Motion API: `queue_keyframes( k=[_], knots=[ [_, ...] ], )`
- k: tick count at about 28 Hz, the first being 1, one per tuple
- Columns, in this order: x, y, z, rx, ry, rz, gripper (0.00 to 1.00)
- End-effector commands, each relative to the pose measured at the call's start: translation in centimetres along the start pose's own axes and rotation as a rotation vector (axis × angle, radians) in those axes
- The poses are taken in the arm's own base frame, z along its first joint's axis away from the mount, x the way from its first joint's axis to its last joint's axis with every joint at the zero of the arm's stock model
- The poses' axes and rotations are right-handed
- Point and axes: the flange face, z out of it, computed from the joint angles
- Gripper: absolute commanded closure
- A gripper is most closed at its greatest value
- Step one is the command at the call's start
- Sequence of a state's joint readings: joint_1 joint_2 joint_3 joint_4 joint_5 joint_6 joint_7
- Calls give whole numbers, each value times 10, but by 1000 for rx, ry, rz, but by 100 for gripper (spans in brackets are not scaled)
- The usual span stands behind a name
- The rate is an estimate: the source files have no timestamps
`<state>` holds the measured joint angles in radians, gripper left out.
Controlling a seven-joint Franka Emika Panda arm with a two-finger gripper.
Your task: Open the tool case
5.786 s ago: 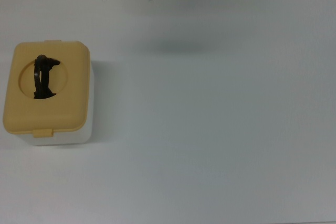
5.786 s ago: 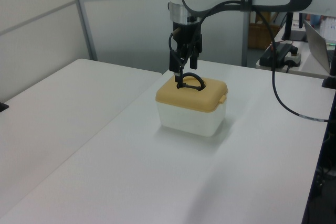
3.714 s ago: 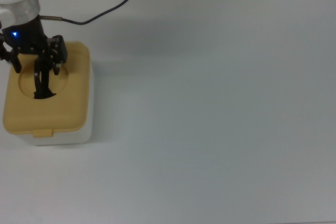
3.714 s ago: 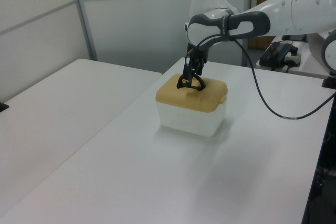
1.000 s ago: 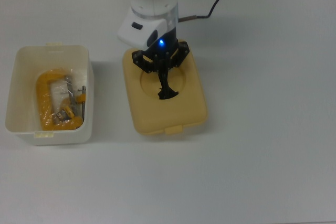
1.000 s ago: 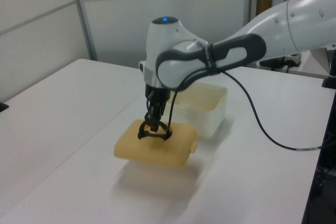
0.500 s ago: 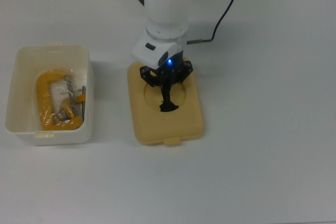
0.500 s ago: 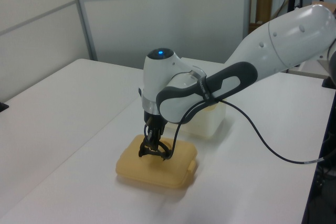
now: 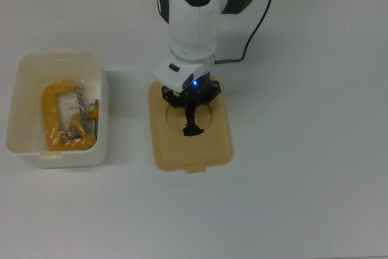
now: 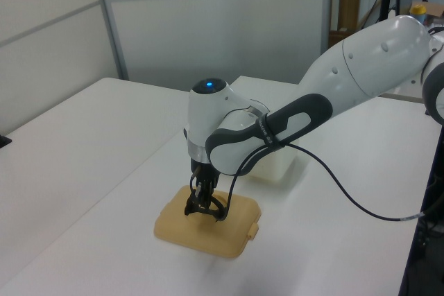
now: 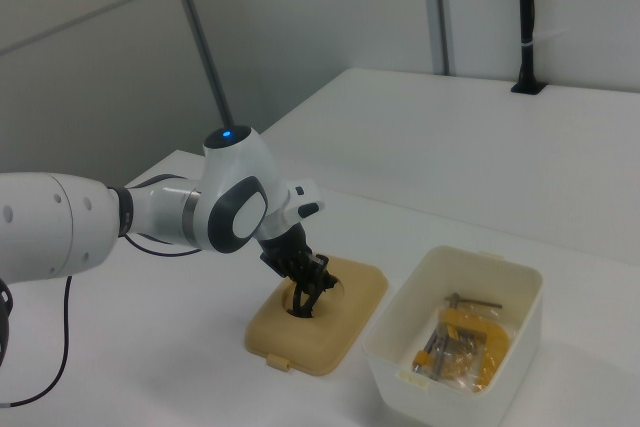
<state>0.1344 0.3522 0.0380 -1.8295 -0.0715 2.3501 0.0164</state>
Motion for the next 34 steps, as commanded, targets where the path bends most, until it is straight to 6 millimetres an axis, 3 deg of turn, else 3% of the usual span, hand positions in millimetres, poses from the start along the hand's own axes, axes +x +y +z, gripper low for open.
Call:
queue_keyframes(
  k=[1, 2, 3, 4, 8, 16, 17, 23, 34],
  knots=[
    [1, -2, 4, -16, 13, 8, 65],
    [3, 1, 2, -18, 19, 9, 25],
    [6, 2, -2, -18, 27, 17, 2],
    [8, 4, -6, -19, 30, 18, 0],
    [12, 12, -27, -26, 47, 29, 0],
    [9, 36, -116, -41, 17, 74, 0],
    [6, 40, -133, -44, -10, 82, 0],
    [-12, 47, -190, -48, -54, 103, 0],
    [-45, 56, -264, -50, -82, 125, 0]
  ],
)
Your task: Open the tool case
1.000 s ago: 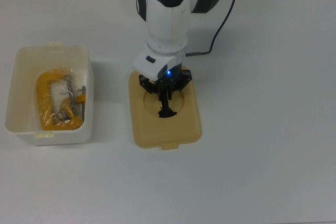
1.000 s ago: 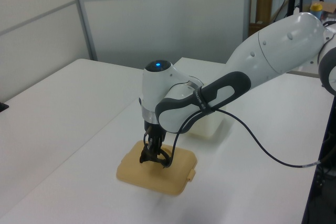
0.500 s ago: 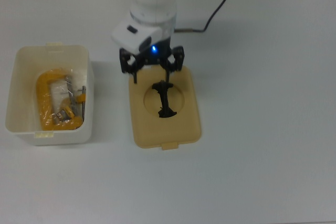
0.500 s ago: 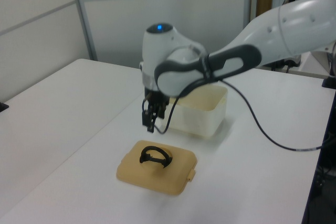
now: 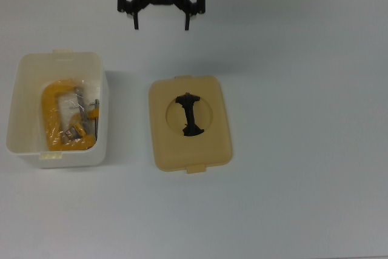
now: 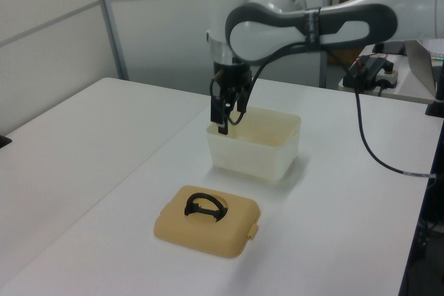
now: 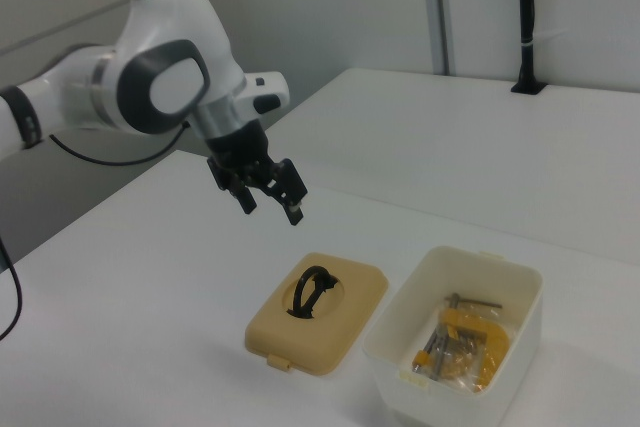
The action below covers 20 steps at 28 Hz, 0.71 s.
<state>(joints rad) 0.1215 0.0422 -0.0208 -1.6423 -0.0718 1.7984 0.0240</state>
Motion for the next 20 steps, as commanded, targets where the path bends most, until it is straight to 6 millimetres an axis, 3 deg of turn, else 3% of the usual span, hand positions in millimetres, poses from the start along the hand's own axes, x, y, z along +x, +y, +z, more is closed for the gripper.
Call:
queue_keyframes(
  k=[1, 6, 13, 20],
  knots=[
    [-17, 6, -30, -9, -30, 21, 0],
    [-25, 10, -49, -12, -65, 24, 0],
    [-28, 9, -46, -10, -90, -35, 0],
    [-28, 28, -45, -5, -90, -56, 0]
  ],
)
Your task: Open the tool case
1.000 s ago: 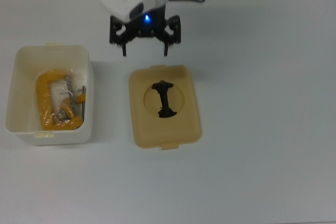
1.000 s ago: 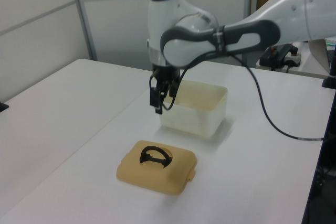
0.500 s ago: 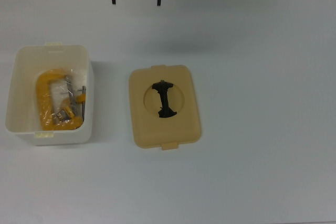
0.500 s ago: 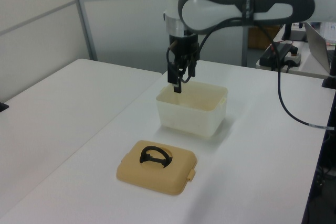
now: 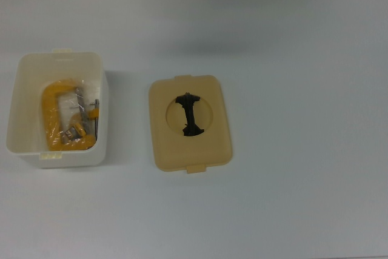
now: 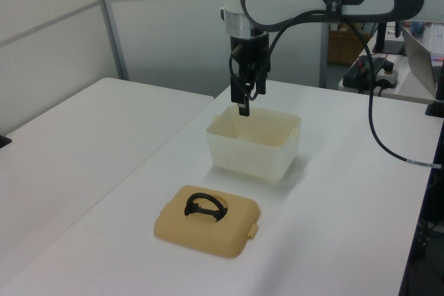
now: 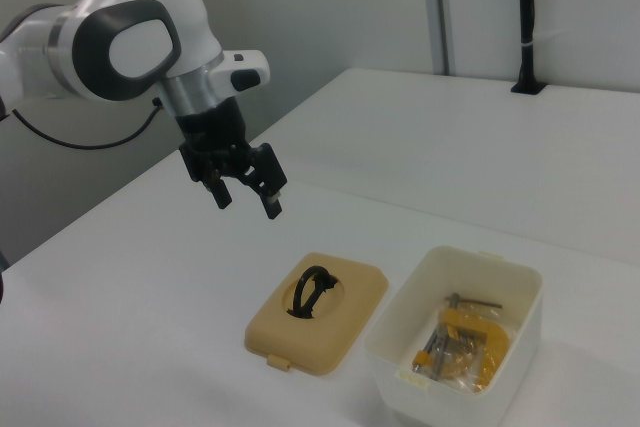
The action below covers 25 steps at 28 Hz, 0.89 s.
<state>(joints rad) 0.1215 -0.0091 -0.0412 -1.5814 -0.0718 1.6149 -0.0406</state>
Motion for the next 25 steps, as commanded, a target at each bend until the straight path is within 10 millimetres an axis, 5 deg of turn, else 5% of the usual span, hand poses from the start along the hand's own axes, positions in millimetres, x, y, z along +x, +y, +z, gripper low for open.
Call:
queue_keyframes(
  k=[1, 15, 25],
  knots=[
    [-3, 11, -1, -4, -18, -18, 0],
    [-2, 16, 1, -5, -21, -9, 0],
    [0, -5, 0, 6, -10, 28, 0]
  ],
)
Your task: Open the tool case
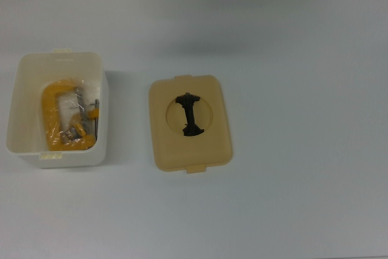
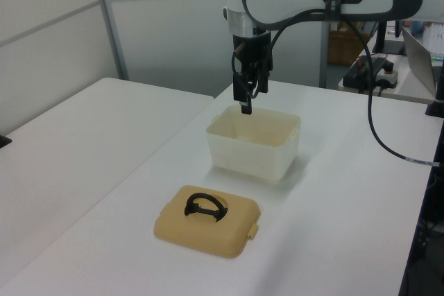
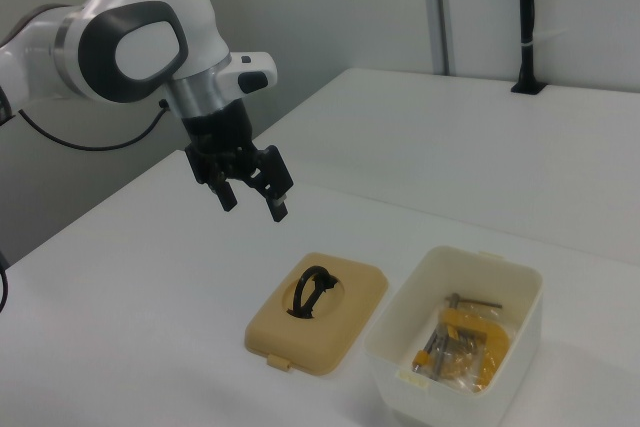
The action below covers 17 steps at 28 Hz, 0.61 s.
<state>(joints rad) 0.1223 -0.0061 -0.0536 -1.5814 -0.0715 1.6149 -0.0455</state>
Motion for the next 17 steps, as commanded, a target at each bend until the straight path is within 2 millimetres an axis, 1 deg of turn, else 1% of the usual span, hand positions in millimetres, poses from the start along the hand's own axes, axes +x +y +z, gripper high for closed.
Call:
queue_keyframes(
  k=[1, 17],
  knots=[
    [0, -11, -2, 6, -6, 21, 0],
    [1, -4, 1, 4, -13, 21, 0]
  ],
)
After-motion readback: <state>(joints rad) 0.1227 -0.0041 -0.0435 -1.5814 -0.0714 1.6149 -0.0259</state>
